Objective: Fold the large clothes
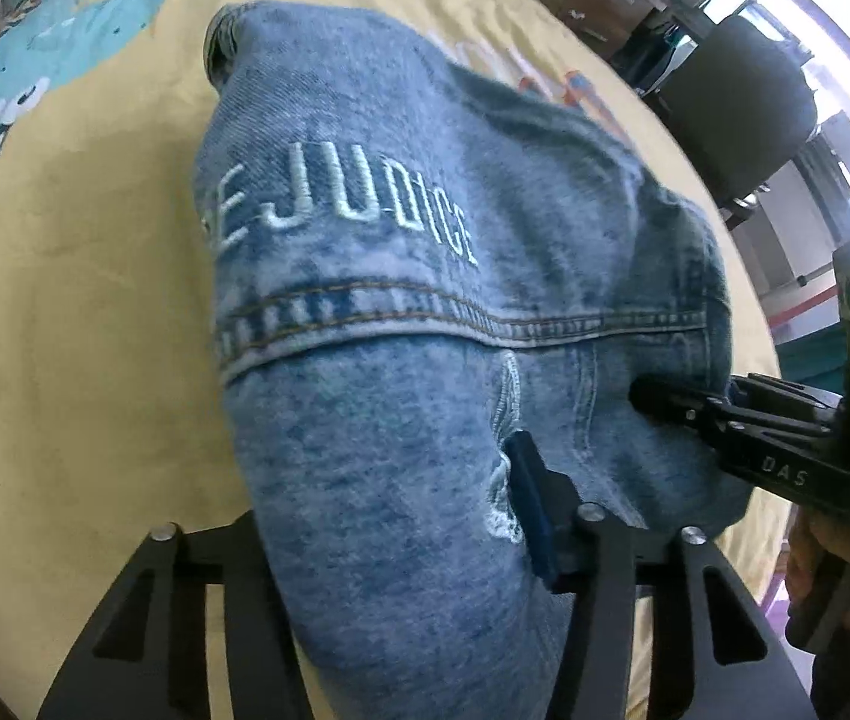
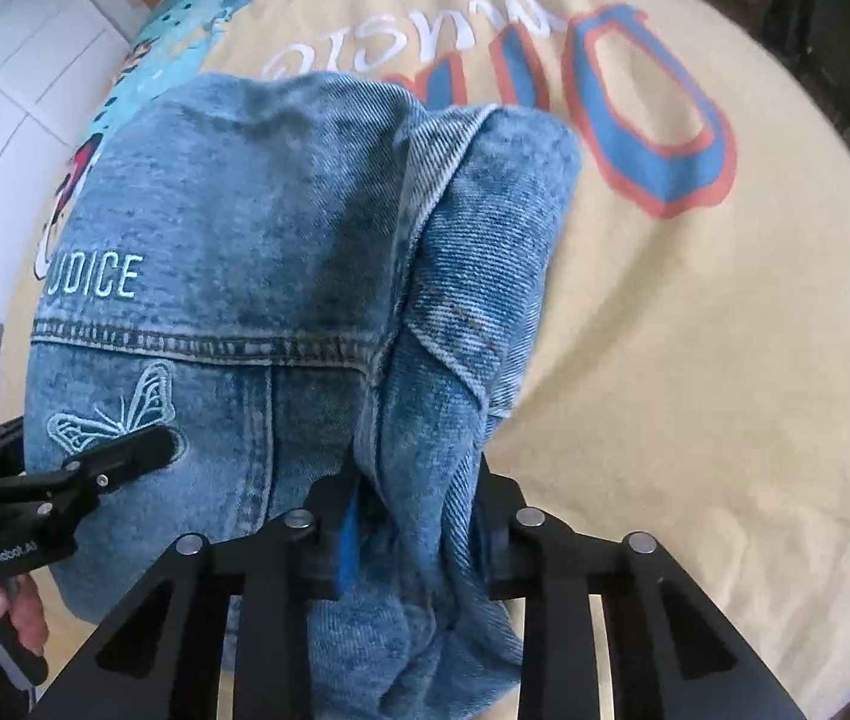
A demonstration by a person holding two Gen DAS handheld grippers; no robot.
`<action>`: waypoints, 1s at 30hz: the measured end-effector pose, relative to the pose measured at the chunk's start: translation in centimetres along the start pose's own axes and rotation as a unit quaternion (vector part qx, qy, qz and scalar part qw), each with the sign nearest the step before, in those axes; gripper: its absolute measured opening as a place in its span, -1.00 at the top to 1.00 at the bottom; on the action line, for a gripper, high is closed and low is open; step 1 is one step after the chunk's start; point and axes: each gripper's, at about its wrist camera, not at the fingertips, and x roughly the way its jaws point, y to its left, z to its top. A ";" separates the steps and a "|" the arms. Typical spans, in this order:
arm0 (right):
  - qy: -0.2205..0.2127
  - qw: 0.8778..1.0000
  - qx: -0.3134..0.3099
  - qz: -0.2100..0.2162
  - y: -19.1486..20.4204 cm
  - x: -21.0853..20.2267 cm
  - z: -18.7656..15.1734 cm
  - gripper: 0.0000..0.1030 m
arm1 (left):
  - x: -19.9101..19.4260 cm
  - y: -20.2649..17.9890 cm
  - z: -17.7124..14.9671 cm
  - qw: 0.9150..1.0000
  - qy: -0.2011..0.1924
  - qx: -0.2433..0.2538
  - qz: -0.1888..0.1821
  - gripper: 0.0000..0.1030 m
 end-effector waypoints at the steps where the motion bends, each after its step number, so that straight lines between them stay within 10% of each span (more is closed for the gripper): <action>1: 0.000 1.000 -0.001 0.011 0.4 -0.5 0.1 0.60 | -0.4 -0.4 0.2 1.000 -0.003 0.003 0.002 0.18; 17: -0.031 0.994 -0.070 0.077 12.9 -2.2 -0.1 0.67 | -10.1 5.3 -2.6 0.997 -0.064 -0.015 0.036 0.23; 30: 0.006 0.996 -0.074 0.046 17.7 5.1 -2.9 0.43 | -5.3 12.2 -7.4 0.994 -0.033 -0.105 0.025 -0.13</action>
